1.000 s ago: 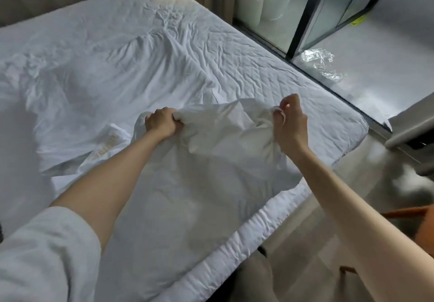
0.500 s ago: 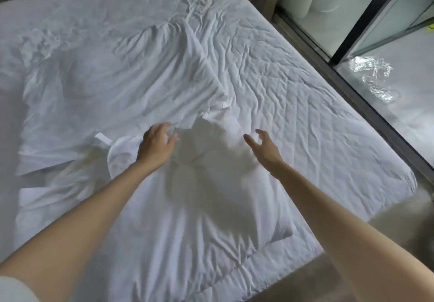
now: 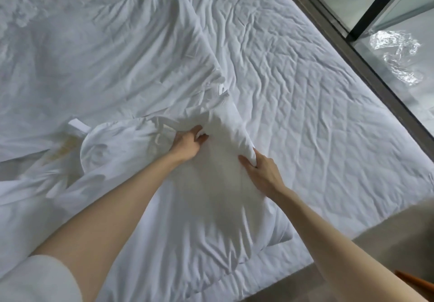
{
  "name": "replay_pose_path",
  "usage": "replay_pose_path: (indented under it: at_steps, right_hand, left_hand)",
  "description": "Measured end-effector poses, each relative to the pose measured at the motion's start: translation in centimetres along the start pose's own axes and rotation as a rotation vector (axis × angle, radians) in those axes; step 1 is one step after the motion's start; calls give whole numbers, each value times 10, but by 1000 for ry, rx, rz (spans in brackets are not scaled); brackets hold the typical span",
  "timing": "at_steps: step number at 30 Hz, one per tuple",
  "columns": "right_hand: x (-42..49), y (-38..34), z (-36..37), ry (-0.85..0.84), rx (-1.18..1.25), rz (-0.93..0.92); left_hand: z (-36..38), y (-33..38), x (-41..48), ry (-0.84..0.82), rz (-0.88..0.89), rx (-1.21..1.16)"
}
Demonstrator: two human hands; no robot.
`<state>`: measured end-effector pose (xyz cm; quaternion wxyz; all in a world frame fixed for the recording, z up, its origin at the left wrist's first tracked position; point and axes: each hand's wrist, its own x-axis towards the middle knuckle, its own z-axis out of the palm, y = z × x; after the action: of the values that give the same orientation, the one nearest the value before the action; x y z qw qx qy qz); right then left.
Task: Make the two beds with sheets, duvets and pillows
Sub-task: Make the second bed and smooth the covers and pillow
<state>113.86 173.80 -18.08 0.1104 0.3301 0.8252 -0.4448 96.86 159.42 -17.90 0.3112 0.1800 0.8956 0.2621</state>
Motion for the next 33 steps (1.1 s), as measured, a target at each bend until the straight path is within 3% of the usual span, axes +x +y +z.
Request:
replay_pose_path:
  at_steps: [2, 5, 7, 9, 12, 14, 17, 22, 26, 30, 31, 33]
  right_hand:
    - [-7, -12, -7, 42, 203, -6]
    - [-6, -39, -29, -56, 576, 28]
    - [5, -48, -41, -57, 621, 48]
    - [22, -41, -43, 60, 459, 89]
    - [31, -16, -29, 109, 87, 271]
    - [29, -6, -16, 88, 54, 218]
    - [27, -4, -6, 98, 89, 82]
    - [34, -9, 3, 89, 95, 64]
    - [44, -18, -13, -121, 273, 157]
    - [34, -45, -53, -536, 623, 61]
    - [37, -50, -60, -559, 658, 21]
    - [52, -56, -64, -456, 679, 1]
  left_hand:
    - [-14, 17, -11, 64, 58, -101]
    - [-48, 42, -26, 382, 286, -184]
    - [-63, 60, -25, 446, 403, -240]
    - [-63, 66, -9, 333, 424, -242]
    - [-51, 48, 25, 84, 195, -68]
    - [-45, 21, 32, 40, 30, 158]
    - [-36, -23, 13, -59, -58, 440]
    - [-22, -64, -11, -153, -110, 575]
    - [-22, -42, -20, 113, -53, 307]
    - [-63, -18, -39, 656, 395, 279]
    - [-71, -16, -37, 729, 467, 271]
    - [-78, -20, -20, 697, 463, 231]
